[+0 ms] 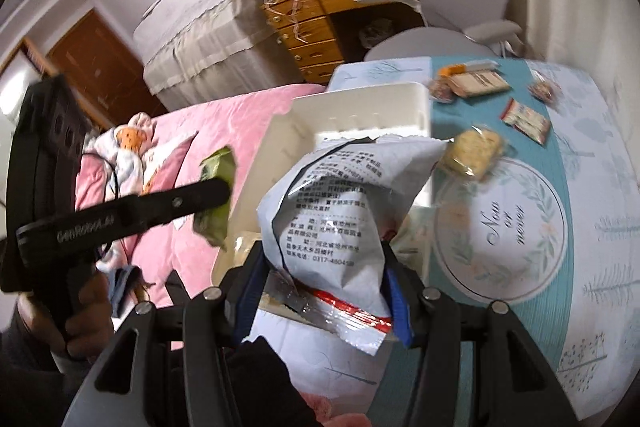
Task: Organize snacks
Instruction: 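Carry green packet and white bag into the tray and open both tools, then move left tool to large pastry bag while right moves to LIPO packet, then grasp large clear pastry bag with left tool while right grasps LIPO packet, then carry pastry bag and LIPO packet into the tray and open both tools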
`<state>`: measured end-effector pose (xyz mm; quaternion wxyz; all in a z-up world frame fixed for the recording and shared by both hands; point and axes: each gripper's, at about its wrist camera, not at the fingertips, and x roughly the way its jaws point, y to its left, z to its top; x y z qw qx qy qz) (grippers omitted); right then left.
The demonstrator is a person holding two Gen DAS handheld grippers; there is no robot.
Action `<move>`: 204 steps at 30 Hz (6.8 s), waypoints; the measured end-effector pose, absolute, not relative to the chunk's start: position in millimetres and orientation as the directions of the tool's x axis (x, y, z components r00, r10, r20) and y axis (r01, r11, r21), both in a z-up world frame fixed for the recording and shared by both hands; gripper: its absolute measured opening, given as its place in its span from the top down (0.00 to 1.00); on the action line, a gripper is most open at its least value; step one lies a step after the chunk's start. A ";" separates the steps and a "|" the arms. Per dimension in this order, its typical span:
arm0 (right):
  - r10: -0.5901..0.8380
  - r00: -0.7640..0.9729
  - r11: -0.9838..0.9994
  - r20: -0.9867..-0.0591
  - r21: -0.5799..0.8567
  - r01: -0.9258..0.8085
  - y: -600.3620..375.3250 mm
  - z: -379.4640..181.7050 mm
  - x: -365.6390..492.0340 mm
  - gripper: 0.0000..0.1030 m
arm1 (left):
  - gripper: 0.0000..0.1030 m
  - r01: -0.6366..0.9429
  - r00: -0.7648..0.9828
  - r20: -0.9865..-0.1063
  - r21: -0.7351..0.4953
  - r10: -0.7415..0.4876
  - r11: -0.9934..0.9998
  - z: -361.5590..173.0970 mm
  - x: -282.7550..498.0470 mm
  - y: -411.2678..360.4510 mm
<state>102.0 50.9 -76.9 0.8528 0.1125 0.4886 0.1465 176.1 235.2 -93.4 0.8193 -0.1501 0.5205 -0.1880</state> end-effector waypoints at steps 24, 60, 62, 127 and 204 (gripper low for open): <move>0.210 0.435 0.934 -0.875 0.311 0.174 51.8 -116.6 72.4 0.43 | 0.35 0.376 0.265 -0.851 -0.342 -0.454 0.861 -116.8 182.2 200.8; 0.180 0.425 0.973 -0.887 0.224 0.056 -241.7 -124.5 85.3 0.43 | 0.30 -0.117 0.306 -0.911 -0.325 -0.277 0.938 -148.0 171.7 -49.9; 0.178 0.430 0.976 -0.885 0.214 0.037 -252.6 -122.4 93.2 0.43 | 0.30 -0.203 0.309 -0.923 -0.300 -0.230 0.932 -149.1 178.4 -50.6; 0.232 0.484 0.893 -0.844 -0.013 -0.450 -183.1 -252.9 320.9 0.41 | 0.19 -0.456 0.259 -0.964 -0.069 0.058 0.888 -293.6 321.3 -62.1; 0.325 0.629 0.926 -0.706 0.373 -0.059 8.2 -87.8 112.9 0.53 | 0.21 0.236 0.536 -0.827 -0.043 -0.167 0.971 -43.1 181.2 151.9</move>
